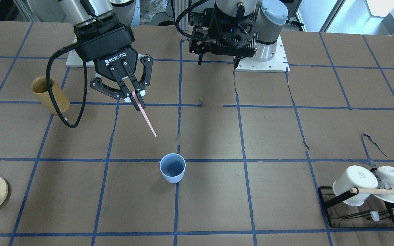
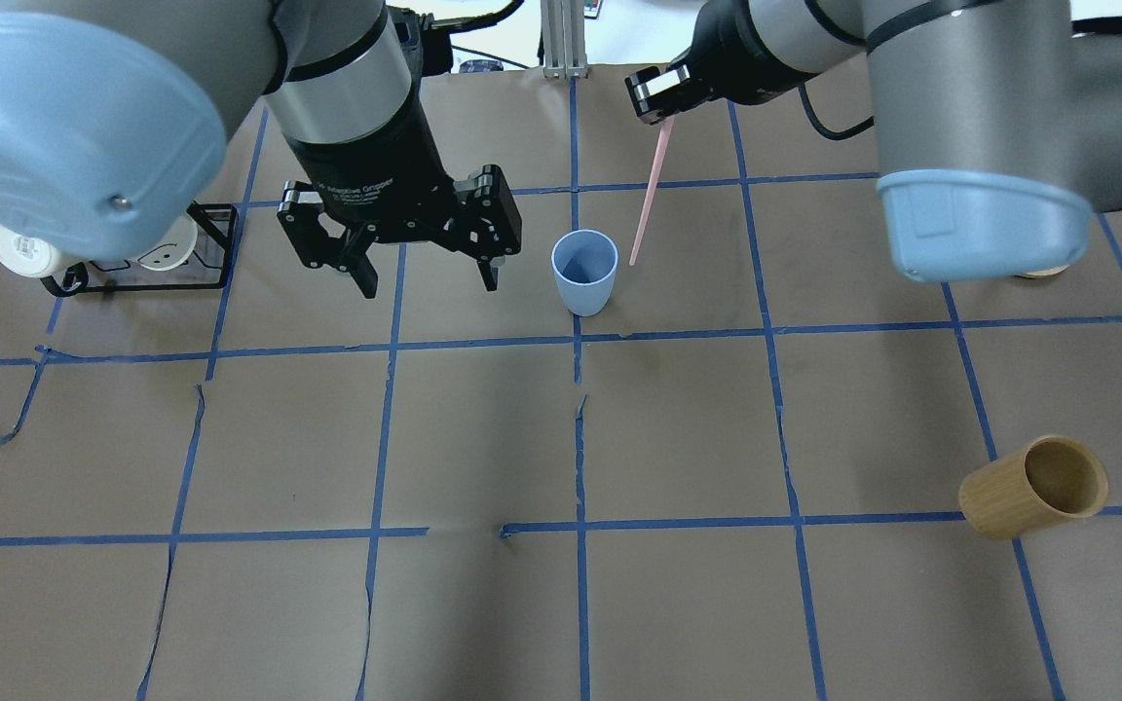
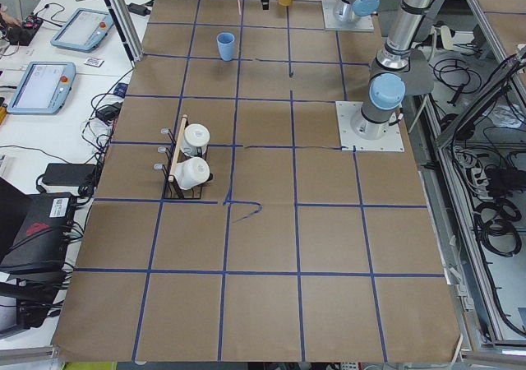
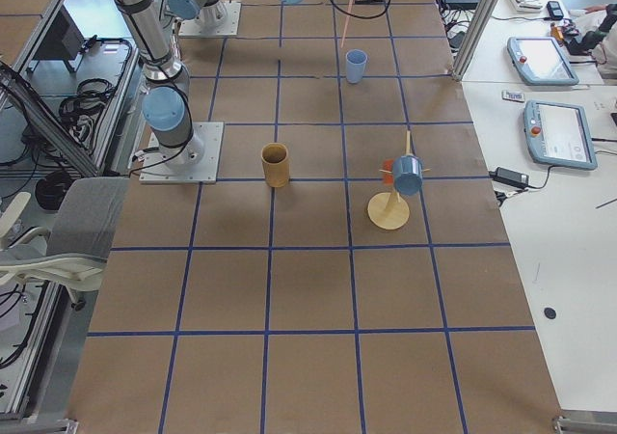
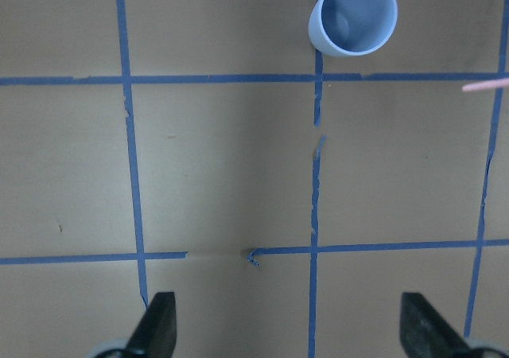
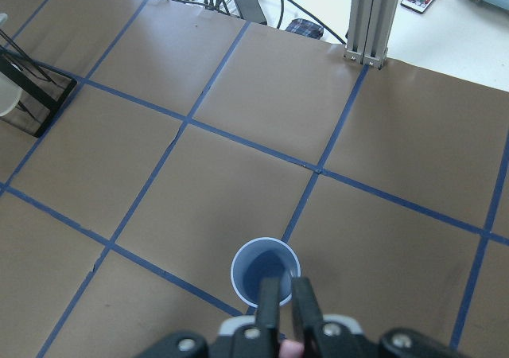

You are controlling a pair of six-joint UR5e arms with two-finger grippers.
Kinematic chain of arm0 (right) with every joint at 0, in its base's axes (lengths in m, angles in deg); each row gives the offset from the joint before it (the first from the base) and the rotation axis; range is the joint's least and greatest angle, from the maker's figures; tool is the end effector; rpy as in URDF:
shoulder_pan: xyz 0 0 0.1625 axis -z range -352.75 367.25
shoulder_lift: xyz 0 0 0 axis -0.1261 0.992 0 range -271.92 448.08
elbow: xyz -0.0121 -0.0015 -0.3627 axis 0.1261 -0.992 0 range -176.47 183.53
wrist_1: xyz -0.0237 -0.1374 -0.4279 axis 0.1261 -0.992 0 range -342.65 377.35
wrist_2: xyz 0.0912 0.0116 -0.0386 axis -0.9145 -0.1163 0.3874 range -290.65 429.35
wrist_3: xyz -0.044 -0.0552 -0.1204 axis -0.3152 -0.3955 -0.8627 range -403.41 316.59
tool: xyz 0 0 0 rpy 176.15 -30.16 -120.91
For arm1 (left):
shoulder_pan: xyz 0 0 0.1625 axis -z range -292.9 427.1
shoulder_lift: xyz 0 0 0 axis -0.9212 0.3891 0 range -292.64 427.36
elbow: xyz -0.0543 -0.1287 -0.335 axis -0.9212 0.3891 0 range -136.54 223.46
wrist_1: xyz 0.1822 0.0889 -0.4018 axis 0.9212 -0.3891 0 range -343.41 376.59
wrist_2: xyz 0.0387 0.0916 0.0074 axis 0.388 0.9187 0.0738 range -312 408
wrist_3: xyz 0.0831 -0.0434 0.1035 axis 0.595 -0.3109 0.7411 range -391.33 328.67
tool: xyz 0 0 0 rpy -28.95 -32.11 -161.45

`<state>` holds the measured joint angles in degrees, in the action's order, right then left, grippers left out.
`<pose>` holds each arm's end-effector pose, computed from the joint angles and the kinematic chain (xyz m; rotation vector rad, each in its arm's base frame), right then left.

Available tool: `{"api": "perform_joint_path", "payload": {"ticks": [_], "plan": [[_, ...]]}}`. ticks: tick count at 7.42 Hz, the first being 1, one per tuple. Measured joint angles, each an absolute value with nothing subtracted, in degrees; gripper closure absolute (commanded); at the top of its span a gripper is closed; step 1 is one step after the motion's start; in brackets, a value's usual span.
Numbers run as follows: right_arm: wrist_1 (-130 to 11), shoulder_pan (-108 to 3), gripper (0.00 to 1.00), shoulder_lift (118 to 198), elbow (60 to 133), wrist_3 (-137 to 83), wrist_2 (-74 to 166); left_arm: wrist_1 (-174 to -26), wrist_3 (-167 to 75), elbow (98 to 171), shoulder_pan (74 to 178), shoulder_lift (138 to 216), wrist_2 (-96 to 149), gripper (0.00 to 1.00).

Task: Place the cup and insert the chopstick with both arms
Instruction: 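Lower the pink chopstick into the cup with the right gripper while the left withdraws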

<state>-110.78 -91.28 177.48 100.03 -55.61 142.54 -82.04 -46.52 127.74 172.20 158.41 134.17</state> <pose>0.2584 -0.5524 0.4091 -0.6092 2.7004 -0.7806 -0.2745 -0.4697 0.4145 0.0062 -3.0923 -0.1302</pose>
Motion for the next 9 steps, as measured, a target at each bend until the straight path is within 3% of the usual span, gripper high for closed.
{"api": "perform_joint_path", "payload": {"ticks": [5, 9], "plan": [[-120.2, -94.4, 1.0, 172.3, 102.9, -51.0, 142.7, -83.5, -33.8, 129.5, 160.1, 154.8, 134.2, 0.0], [-123.6, -94.7, 1.0, 169.7, 103.2, -50.4, 142.8, -83.8, -32.9, 131.4, 158.9, 153.3, 134.1, 0.0]]}}
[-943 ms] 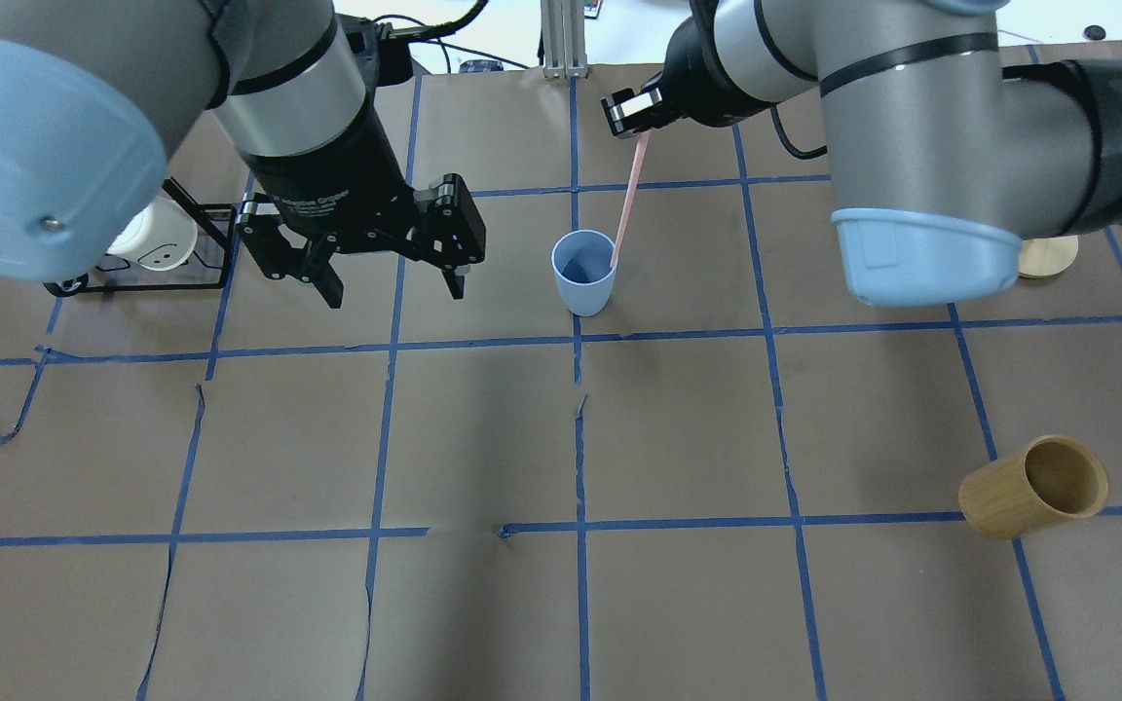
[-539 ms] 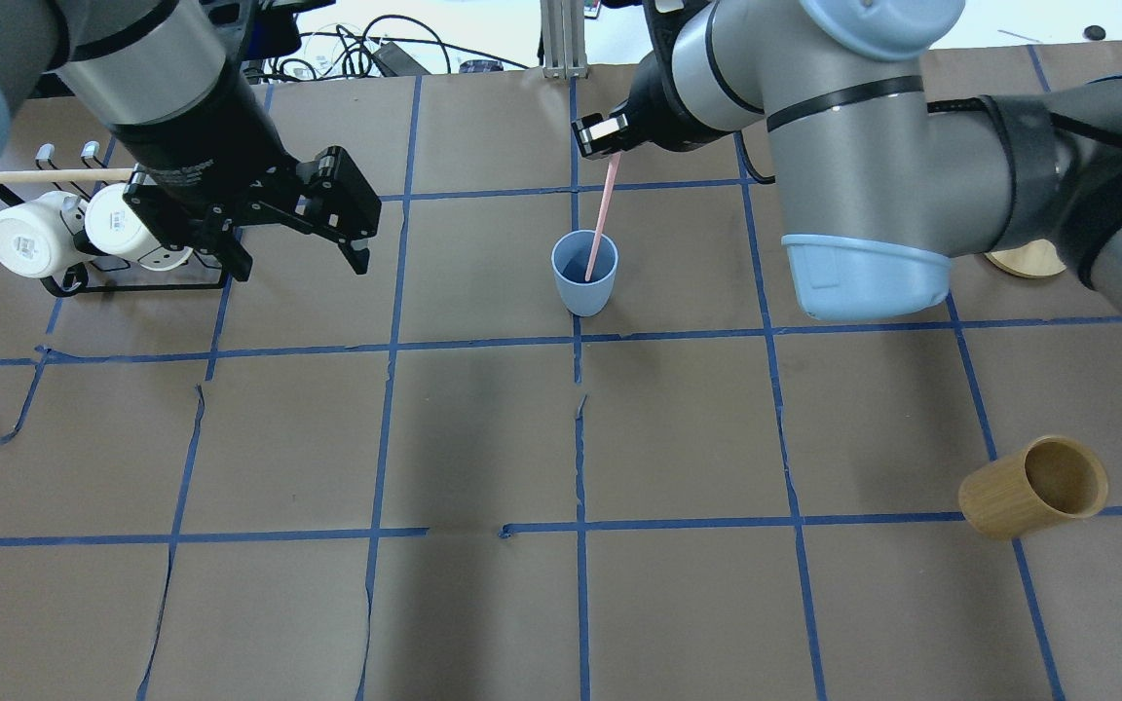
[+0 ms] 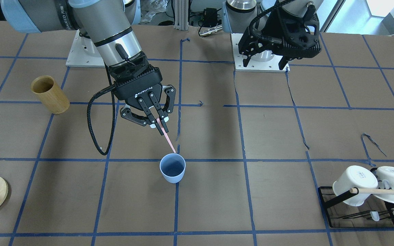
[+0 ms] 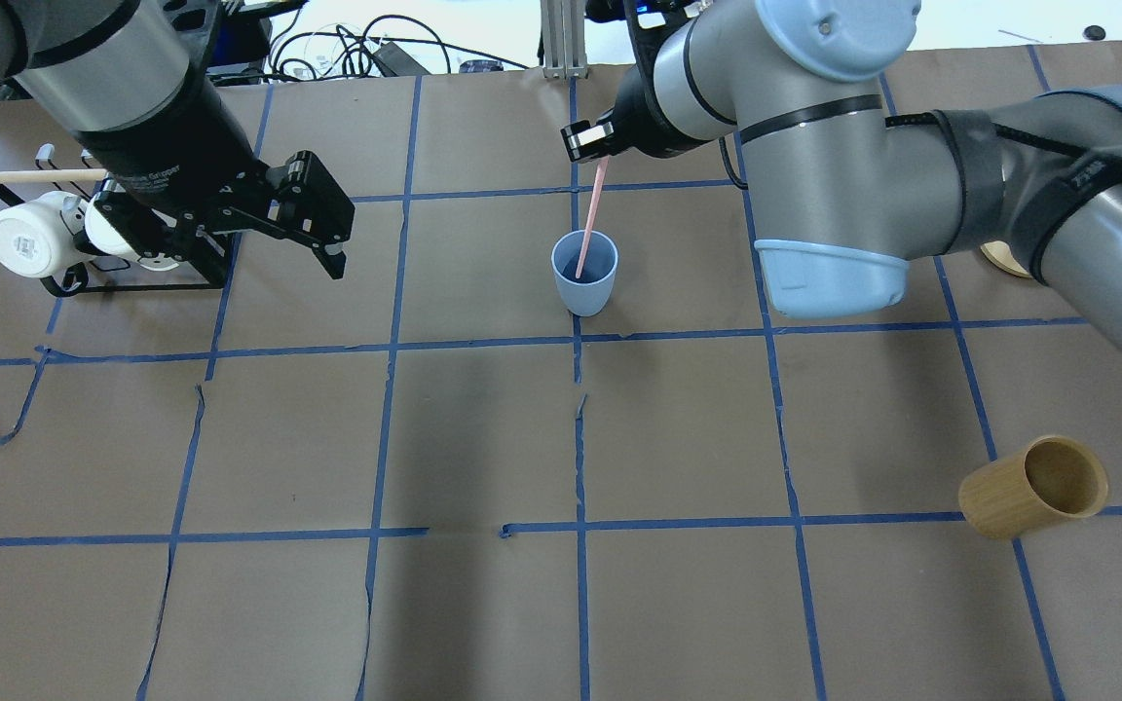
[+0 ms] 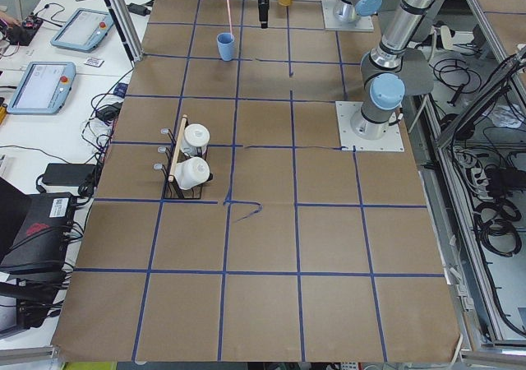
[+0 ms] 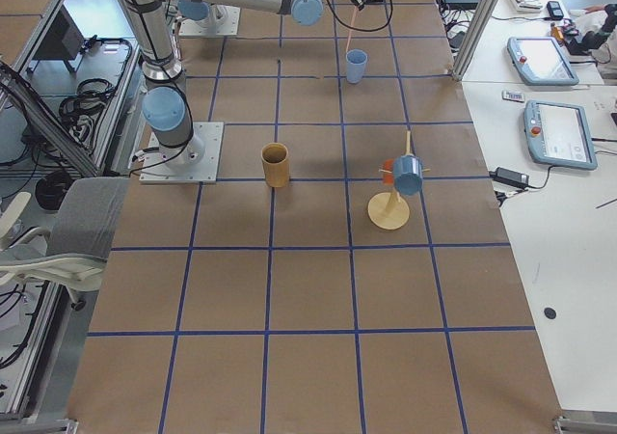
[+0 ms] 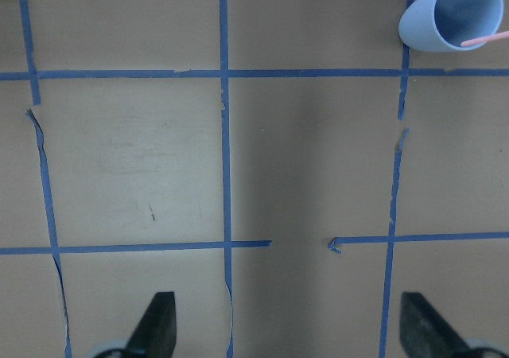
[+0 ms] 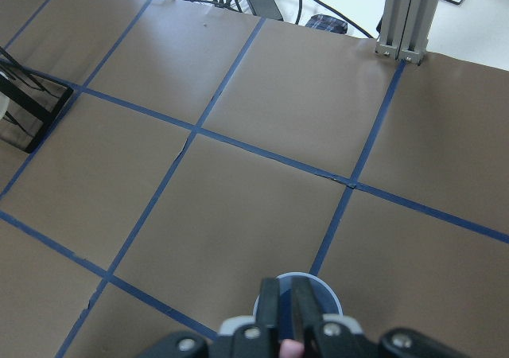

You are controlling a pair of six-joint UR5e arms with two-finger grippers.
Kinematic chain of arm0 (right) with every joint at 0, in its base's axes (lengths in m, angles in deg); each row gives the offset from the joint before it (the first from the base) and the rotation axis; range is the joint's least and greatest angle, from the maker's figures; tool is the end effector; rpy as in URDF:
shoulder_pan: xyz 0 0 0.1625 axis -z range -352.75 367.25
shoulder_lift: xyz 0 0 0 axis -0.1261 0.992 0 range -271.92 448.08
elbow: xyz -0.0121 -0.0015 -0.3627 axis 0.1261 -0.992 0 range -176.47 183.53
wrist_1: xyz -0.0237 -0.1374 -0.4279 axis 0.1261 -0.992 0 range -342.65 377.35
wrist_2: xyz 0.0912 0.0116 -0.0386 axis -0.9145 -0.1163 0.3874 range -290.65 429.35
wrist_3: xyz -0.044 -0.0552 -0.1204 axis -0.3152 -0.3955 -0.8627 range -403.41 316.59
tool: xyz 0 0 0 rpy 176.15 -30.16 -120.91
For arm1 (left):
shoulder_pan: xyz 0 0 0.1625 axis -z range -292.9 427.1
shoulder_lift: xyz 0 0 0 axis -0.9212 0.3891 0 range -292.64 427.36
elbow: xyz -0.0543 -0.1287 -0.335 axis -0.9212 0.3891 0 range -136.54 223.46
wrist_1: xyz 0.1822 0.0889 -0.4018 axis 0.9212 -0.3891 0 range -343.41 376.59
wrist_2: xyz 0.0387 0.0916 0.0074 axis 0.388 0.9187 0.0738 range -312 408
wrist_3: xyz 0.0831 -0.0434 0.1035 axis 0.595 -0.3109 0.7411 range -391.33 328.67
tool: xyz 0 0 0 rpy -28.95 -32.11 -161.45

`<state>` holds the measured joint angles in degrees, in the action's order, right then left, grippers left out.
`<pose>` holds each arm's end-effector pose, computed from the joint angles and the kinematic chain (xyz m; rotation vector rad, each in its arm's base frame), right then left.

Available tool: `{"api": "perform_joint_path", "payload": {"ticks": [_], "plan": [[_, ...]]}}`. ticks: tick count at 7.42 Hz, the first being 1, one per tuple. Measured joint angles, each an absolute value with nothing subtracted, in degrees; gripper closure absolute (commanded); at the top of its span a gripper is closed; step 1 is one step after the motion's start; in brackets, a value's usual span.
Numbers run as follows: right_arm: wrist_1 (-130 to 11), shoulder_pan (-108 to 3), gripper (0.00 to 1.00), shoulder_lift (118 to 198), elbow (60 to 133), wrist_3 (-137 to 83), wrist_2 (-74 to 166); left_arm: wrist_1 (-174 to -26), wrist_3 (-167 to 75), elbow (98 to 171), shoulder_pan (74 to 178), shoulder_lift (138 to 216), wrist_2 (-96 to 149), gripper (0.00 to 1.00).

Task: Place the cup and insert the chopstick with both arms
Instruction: 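Lower the pink chopstick into the cup with the right gripper while the left withdraws, then open the right gripper and raise it away from the cup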

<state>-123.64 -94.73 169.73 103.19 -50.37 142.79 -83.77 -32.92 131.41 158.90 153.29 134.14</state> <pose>0.2975 -0.5686 0.3307 -0.5642 2.6692 -0.7888 -0.1581 -0.4861 0.4241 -0.0016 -3.0742 -0.1168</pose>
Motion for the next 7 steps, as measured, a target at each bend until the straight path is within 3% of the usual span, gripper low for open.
{"api": "perform_joint_path", "payload": {"ticks": [1, 2, 3, 4, 7], "plan": [[-124.3, -94.7, 1.0, 169.5, 103.7, -50.4, 142.9, -83.8, -32.6, 133.0, 158.9, 152.2, 134.2, 0.0], [-125.2, -94.7, 0.68, 169.2, 104.5, -50.3, 143.0, -83.7, -32.1, 134.5, 158.8, 151.2, 134.2, 0.0], [-125.6, -94.7, 0.13, 169.2, 105.2, -50.3, 143.4, -83.5, -31.8, 135.4, 158.7, 150.6, 134.1, 0.0], [-125.8, -94.7, 0.02, 169.2, 105.5, -50.1, 143.9, -83.5, -31.6, 135.7, 158.7, 150.3, 134.0, 0.0], [-125.9, -94.7, 0.0, 169.5, 104.8, -43.7, 144.8, -83.4, -31.5, 135.9, 158.6, 150.2, 133.9, 0.0]]}}
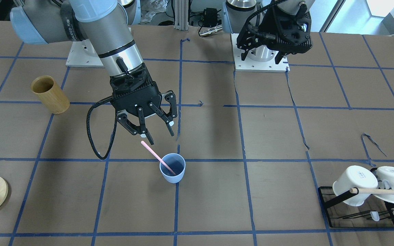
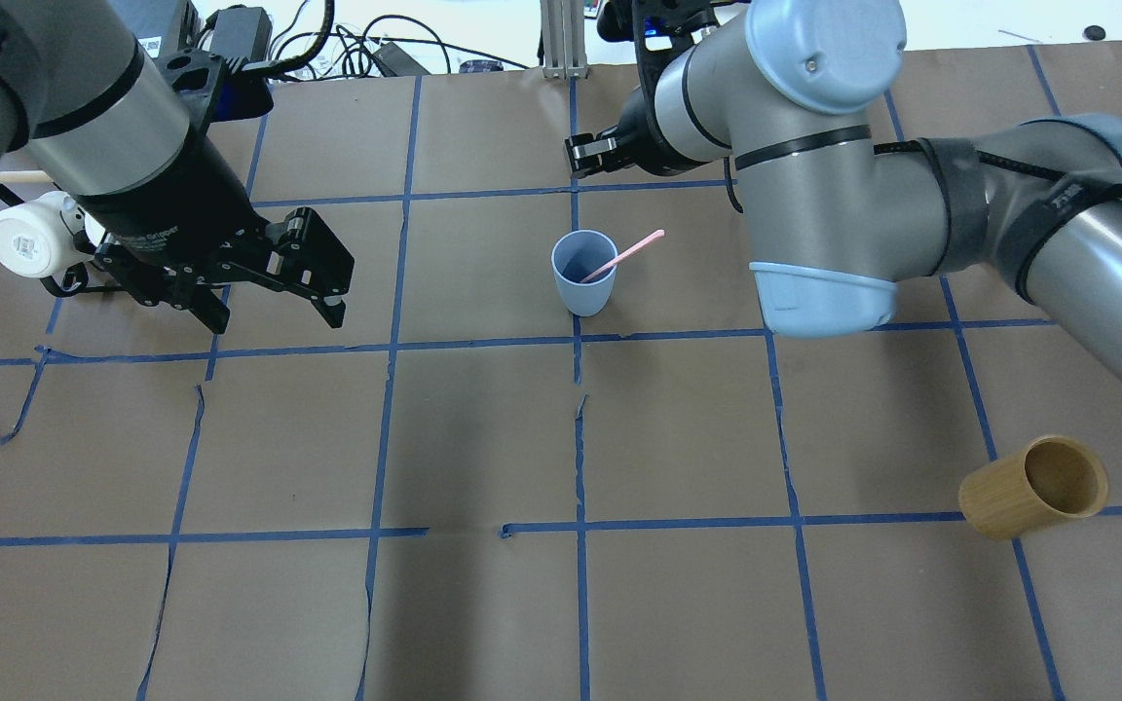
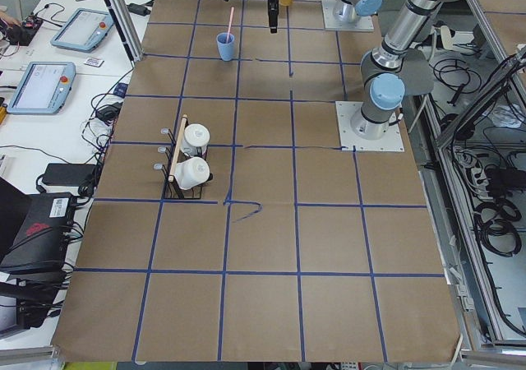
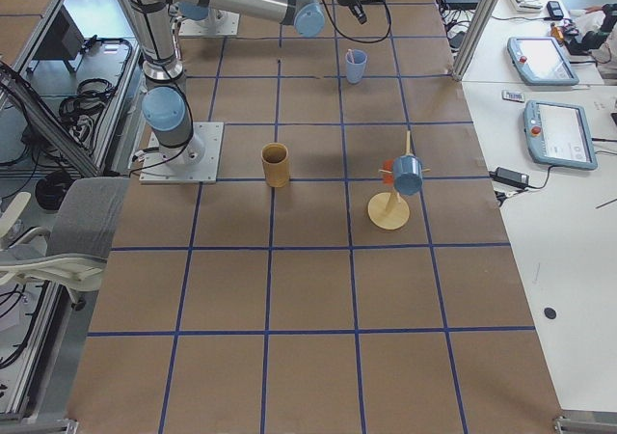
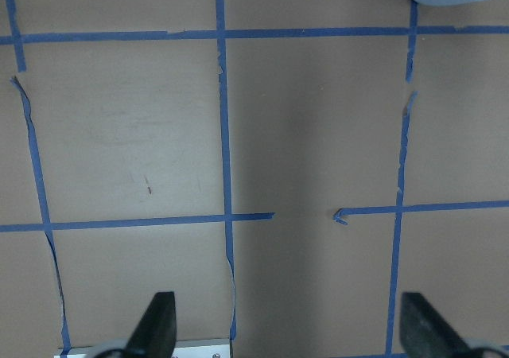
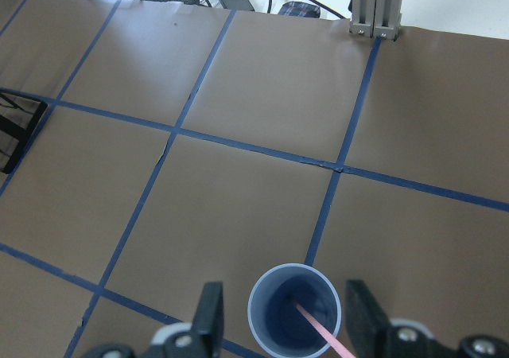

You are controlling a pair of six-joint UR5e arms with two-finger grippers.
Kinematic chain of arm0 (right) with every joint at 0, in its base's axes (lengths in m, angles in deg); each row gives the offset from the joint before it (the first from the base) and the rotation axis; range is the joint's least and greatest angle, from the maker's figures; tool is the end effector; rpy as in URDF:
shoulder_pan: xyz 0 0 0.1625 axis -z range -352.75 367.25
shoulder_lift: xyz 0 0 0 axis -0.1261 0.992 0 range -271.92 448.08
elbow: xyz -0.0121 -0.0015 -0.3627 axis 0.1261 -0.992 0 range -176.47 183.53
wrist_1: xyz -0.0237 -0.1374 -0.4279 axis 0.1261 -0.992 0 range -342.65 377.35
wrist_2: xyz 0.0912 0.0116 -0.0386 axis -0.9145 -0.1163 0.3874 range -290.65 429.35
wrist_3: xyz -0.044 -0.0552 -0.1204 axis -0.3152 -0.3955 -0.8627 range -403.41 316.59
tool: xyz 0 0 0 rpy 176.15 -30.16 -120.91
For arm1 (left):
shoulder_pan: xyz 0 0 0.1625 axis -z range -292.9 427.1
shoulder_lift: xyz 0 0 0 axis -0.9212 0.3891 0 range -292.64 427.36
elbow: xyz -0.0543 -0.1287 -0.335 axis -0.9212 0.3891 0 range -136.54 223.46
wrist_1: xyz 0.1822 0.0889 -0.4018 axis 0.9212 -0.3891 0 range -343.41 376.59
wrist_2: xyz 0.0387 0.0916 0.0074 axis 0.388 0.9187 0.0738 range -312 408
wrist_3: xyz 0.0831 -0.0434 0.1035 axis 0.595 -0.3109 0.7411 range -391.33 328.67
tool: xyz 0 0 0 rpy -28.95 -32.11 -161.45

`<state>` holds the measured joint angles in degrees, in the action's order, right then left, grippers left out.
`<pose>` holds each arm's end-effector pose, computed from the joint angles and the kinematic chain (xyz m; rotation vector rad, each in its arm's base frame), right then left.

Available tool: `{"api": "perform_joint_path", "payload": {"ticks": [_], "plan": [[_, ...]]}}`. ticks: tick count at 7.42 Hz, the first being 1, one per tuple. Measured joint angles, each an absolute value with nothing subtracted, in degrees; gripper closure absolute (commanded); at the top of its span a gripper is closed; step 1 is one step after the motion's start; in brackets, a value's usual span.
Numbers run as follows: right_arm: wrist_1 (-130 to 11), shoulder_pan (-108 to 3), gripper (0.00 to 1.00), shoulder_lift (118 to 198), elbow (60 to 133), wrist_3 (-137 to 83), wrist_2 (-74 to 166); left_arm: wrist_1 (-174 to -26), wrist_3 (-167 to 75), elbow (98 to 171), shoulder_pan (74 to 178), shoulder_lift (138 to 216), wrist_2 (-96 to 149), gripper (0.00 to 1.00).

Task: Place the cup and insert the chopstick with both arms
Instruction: 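Open the right gripper and raise it away from the cup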

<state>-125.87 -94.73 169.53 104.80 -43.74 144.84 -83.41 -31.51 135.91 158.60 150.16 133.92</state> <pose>0.2924 -0.5676 0.3177 -0.3965 2.7040 -0.7798 -0.1555 -0.4655 0.4104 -0.0301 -3.0682 -0.1423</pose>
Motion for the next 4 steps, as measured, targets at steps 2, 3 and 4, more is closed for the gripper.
{"api": "perform_joint_path", "payload": {"ticks": [2, 3, 4], "plan": [[-118.0, -94.4, 0.0, 169.8, 100.2, -43.2, 147.5, -83.3, -31.5, 135.9, 158.5, 150.2, 133.8, 0.0], [-108.7, -93.6, 0.0, 170.1, 96.4, -43.3, 148.4, -83.3, -31.5, 135.9, 158.5, 150.2, 133.8, 0.0], [-99.1, -92.5, 0.0, 170.3, 93.2, -43.5, 149.9, -83.3, -31.5, 135.9, 158.5, 150.2, 133.8, 0.0]]}}
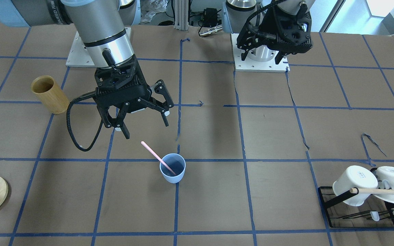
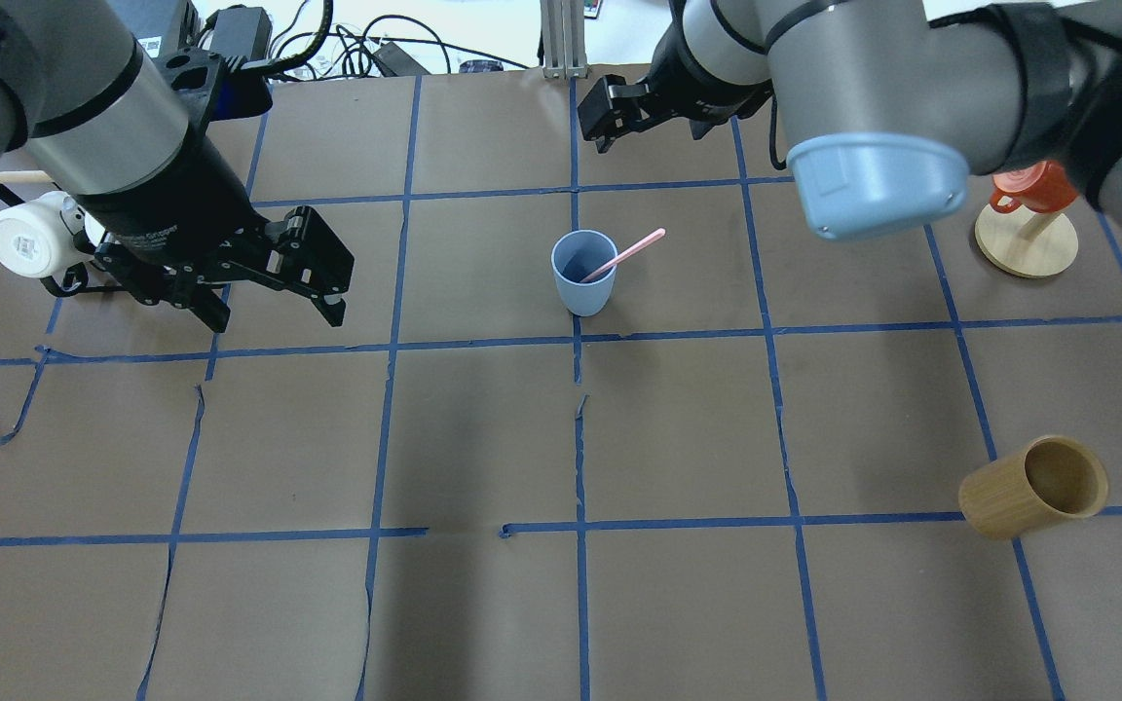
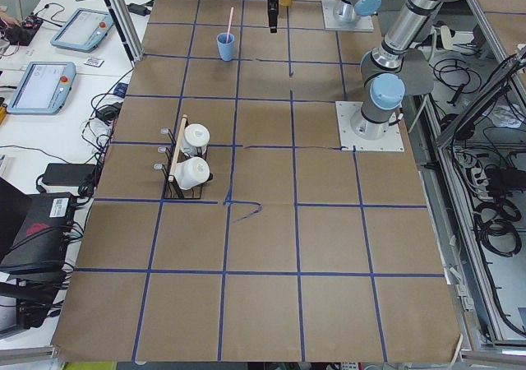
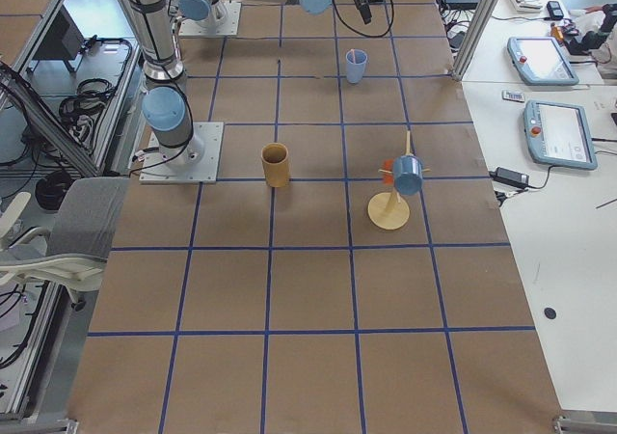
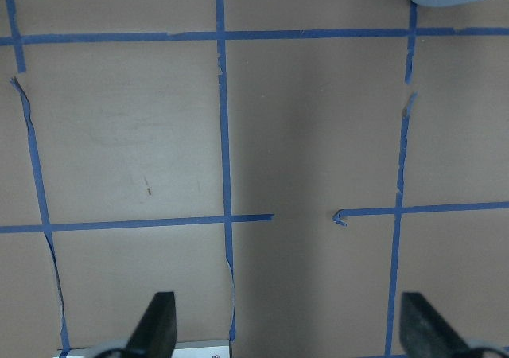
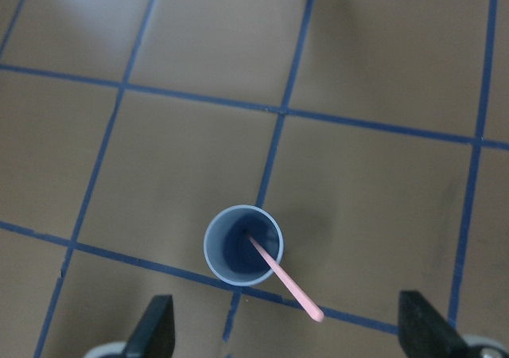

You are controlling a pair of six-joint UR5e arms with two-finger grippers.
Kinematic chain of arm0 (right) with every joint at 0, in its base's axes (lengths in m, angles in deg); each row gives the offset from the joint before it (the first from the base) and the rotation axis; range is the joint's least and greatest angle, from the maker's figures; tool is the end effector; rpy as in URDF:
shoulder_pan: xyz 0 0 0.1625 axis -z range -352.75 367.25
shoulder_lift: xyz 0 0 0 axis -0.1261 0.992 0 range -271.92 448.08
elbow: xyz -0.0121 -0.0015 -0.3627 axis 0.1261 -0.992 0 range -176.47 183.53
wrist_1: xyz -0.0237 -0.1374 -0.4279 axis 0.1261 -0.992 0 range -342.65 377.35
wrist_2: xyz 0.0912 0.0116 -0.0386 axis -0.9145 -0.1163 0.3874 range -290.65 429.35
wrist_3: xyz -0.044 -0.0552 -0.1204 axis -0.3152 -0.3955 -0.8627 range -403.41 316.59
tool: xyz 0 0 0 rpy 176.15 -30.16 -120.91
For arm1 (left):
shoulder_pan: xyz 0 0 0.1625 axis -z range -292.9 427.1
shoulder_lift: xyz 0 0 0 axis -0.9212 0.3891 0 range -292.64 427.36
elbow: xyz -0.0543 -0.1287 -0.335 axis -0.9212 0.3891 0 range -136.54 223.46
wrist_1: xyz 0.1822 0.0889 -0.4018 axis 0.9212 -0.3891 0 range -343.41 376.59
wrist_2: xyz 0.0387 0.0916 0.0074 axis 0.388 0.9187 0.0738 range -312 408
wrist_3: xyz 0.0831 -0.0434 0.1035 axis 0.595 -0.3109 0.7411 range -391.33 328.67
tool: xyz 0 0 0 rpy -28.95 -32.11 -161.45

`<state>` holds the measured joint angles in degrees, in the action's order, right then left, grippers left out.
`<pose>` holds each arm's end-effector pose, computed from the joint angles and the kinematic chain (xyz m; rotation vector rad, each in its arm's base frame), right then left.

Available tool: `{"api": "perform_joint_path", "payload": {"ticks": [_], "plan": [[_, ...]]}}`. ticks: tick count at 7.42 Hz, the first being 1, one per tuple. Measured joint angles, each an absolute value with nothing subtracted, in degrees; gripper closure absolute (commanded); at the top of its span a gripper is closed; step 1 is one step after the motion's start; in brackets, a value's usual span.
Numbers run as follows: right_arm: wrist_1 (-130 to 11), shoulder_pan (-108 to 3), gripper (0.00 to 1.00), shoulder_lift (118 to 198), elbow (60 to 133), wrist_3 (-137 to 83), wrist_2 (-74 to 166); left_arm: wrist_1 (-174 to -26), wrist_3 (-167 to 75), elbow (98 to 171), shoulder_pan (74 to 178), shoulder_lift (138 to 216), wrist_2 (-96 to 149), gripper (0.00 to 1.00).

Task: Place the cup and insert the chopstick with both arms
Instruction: 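Open the right gripper and raise it away from the cup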

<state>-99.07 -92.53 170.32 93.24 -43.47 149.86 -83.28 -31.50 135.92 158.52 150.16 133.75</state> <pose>0.2583 -0.5787 0.3684 -0.2901 2.8997 -0.4641 -0.1553 -0.4661 0.4105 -0.0281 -3.0654 -0.1389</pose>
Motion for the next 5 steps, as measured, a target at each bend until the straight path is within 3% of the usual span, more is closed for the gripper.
{"api": "perform_joint_path", "payload": {"ticks": [5], "plan": [[-65.9, -82.0, 0.0, 175.1, 90.5, -49.6, 157.9, -83.3, -31.5, 136.0, 158.5, 150.1, 133.8, 0.0]]}}
